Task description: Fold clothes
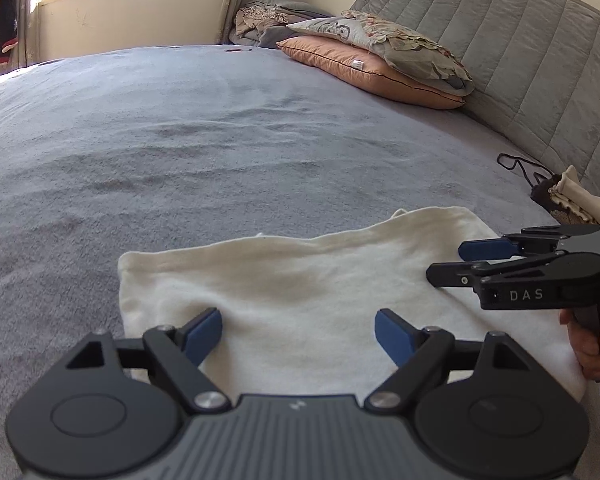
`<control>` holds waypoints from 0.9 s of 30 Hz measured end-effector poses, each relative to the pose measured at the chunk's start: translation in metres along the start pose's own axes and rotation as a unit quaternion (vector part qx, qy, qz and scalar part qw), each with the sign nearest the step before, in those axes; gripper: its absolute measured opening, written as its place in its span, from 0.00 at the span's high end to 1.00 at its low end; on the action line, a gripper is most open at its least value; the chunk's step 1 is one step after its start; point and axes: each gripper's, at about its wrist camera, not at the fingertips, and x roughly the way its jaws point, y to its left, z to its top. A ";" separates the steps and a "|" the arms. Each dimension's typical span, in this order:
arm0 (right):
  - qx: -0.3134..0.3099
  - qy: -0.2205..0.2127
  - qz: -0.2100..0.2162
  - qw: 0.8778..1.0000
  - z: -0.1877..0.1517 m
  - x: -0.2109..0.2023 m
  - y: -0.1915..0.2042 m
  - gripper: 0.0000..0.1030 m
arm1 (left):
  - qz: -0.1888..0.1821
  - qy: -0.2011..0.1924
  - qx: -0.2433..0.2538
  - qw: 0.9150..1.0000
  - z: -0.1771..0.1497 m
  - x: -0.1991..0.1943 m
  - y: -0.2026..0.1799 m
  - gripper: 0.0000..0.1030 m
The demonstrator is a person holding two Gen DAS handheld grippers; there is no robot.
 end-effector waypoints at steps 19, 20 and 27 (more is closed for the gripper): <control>0.080 -0.027 0.014 0.996 0.018 0.030 -0.030 0.48 | 0.009 -0.052 -0.035 0.998 0.006 0.016 0.029 0.19; 0.085 -0.028 0.013 0.996 0.018 0.028 -0.033 0.48 | 0.018 -0.053 -0.032 0.998 0.007 0.013 0.030 0.20; 0.109 -0.037 -0.006 0.993 0.017 0.008 -0.056 0.44 | 0.058 -0.028 -0.069 0.996 0.002 -0.002 0.054 0.15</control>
